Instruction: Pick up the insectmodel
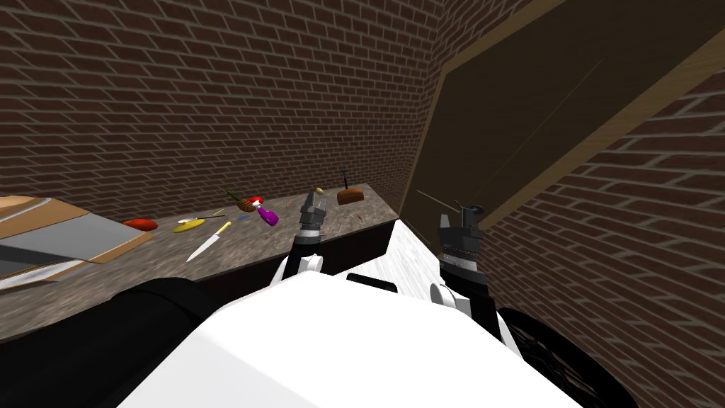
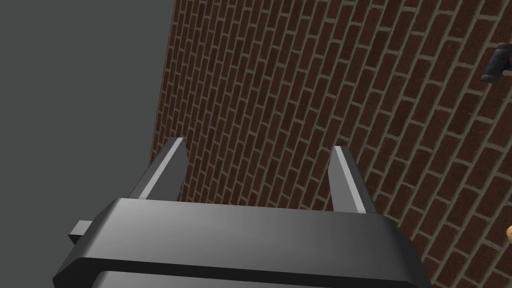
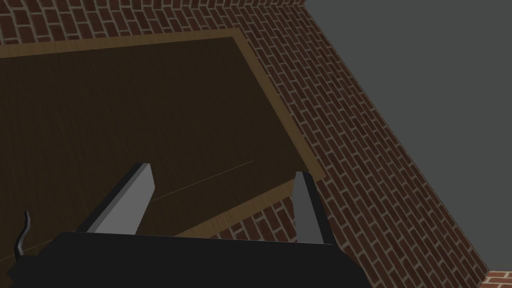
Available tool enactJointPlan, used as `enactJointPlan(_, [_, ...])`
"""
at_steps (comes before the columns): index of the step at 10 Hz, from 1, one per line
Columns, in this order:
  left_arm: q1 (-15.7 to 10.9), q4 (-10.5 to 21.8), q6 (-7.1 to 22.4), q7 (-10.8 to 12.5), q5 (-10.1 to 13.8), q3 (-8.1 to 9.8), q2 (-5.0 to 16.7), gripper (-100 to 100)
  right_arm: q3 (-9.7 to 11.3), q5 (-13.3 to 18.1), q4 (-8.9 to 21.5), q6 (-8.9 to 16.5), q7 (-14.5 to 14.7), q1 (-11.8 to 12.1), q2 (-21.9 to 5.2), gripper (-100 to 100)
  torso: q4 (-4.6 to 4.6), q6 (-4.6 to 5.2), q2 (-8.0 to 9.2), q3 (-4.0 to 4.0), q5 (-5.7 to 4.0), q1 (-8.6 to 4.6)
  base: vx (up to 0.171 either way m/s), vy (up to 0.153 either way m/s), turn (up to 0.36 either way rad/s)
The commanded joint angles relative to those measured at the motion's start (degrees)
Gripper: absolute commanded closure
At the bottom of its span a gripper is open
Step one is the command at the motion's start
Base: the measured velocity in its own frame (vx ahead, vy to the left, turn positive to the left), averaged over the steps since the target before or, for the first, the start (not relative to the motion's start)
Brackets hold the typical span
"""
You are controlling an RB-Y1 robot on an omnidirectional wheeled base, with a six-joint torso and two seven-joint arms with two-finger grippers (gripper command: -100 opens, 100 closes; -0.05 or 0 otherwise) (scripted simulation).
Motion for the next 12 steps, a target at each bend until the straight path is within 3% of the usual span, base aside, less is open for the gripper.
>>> enactJointPlan(1, [0.06,-0.04,0.82,-0.01,0.37,0.13,1.62,-100,0.0,0.0,0.0,0.0,0.0,0.0,0.0,0,0.0,0.0,0.0,0.0,0.0,0.0,0.003,-0.002,-0.041])
enactJointPlan(6, [0.71,-0.59,7.15,0.06,3.41,1.38,7.89,-100,0.0,0.0,0.0,0.0,0.0,0.0,0.0,0,-0.01,0.01,-0.05,-0.03,0.0,0.01,0.012,-0.003,-0.086])
enactJointPlan(7, [0.71,-0.59,7.54,0.06,3.41,1.38,7.89,-100,0.0,0.0,0.0,0.0,0.0,0.0,0.0,0,-0.01,0.01,-0.06,-0.03,0.0,0.01,0.011,0.001,-0.038])
enactJointPlan(11, [1.49,-1.31,13.94,0.27,6.42,2.71,11.82,-100,0.0,0.0,0.0,0.0,0.0,0.0,0.0,0,-0.01,-0.01,-0.05,-0.03,0.01,0.02,0.013,0.001,-0.092])
enactJointPlan(12, [1.49,-1.31,14.14,0.27,6.42,2.71,11.82,-100,0.0,0.0,0.0,0.0,0.0,0.0,0.0,0,-0.01,0.0,-0.04,-0.03,0.0,0.01,0.01,0.001,-0.049])
